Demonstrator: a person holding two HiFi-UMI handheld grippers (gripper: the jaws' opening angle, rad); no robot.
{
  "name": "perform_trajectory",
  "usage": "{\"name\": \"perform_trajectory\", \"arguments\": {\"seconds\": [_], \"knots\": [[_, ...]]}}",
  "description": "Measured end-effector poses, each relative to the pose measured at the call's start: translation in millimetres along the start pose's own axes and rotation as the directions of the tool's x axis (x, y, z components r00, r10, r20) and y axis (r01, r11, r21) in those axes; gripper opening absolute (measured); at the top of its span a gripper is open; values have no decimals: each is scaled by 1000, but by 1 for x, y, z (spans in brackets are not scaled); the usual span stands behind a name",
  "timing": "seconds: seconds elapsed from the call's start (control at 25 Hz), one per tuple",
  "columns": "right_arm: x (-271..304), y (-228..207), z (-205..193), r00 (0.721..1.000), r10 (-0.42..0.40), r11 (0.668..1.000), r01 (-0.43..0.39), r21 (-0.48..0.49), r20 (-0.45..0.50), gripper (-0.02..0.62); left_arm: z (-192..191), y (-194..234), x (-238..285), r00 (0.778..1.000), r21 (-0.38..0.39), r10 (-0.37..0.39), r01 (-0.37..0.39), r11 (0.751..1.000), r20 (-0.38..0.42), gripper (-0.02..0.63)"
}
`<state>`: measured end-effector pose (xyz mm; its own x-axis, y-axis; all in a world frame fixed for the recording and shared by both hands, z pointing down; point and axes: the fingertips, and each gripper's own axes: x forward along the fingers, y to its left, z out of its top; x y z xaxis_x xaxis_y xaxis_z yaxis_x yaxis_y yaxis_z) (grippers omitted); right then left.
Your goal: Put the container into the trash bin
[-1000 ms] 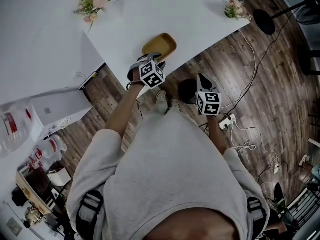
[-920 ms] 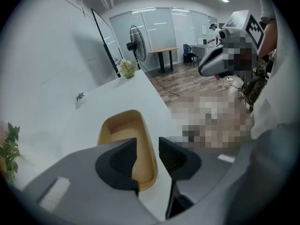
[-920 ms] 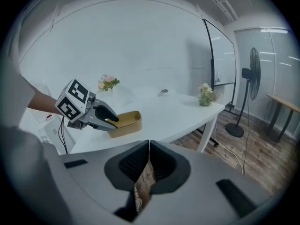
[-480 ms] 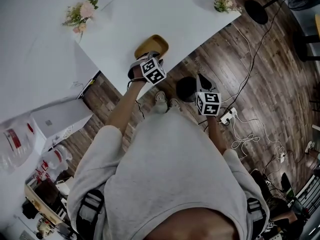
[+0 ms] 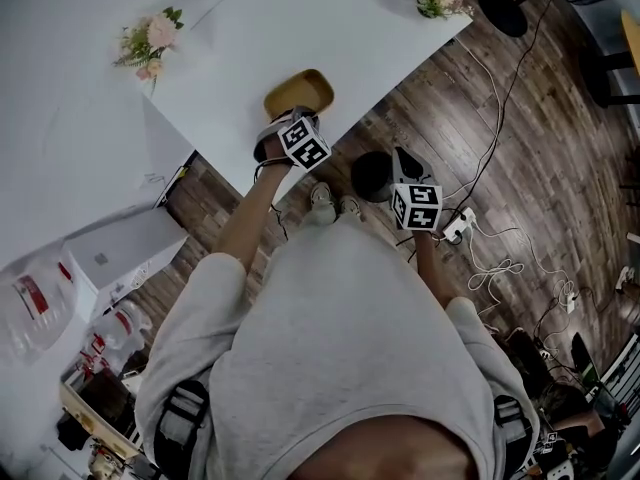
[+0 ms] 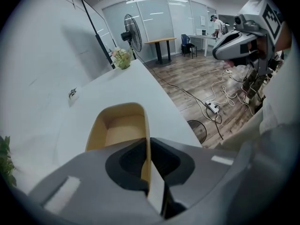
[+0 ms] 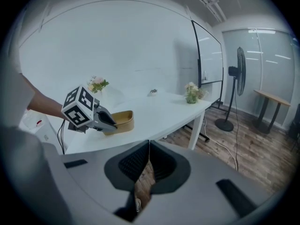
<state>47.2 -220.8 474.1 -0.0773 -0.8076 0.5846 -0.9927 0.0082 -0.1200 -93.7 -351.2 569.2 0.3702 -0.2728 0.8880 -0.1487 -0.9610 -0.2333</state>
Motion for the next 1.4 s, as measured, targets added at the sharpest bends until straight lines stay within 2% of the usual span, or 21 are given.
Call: {"name": "perform_trajectory", "arguments": {"seconds": [0.44, 0.84, 1.16, 1.4], "knots": [[-2, 2, -3, 999, -37, 999, 37, 17, -3, 15, 0, 6, -6, 999, 26, 19, -20, 999, 38, 31], [-17, -10, -14, 993, -113, 992, 114, 52, -13, 15, 18, 1, -32, 988, 2, 23, -24, 1000, 152, 31], [-27, -11, -20, 989, -144, 988, 145, 60, -20, 15, 48, 6, -61, 946, -132, 38, 6, 991, 323, 31], [-36, -9, -21, 985, -171, 981, 171, 88, -6, 15, 61, 2, -78, 906, -199, 9, 83, 976, 422, 31]]}}
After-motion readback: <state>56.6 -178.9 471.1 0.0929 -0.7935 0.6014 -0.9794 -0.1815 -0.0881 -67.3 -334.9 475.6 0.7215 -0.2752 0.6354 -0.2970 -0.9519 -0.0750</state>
